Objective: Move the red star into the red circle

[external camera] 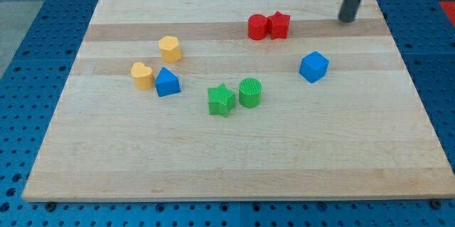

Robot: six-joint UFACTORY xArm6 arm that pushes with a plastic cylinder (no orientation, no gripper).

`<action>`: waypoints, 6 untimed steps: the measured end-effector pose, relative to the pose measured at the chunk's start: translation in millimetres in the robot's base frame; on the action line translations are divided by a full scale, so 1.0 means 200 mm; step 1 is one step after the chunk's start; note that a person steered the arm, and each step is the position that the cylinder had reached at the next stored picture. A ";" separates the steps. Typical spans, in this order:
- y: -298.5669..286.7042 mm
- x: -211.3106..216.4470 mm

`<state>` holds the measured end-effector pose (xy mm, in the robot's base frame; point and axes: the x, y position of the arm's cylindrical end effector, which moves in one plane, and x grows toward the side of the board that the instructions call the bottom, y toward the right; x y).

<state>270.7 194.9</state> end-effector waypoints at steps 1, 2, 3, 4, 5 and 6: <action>-0.23 0.00; -0.36 0.00; -0.43 0.01; -0.50 0.09; -0.57 0.18; -0.67 0.25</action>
